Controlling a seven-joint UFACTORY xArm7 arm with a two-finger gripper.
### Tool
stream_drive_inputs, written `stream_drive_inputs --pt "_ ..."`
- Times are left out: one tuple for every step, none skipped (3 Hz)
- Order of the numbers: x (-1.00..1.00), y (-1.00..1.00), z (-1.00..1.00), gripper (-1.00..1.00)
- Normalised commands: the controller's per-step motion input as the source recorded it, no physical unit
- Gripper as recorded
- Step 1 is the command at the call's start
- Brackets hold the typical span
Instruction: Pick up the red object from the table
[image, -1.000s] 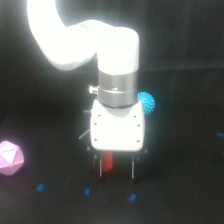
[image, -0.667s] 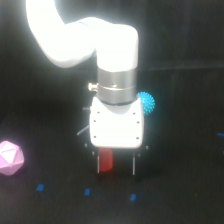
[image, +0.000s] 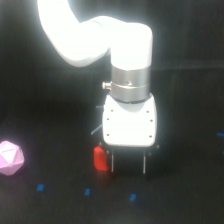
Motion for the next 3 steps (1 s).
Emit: stream_drive_inputs --pt "-0.79 -0.05 -0.73 -0.73" --pt "-0.6 0.36 -0.13 1.0" --pt "0.09 0.23 -0.53 -0.67"
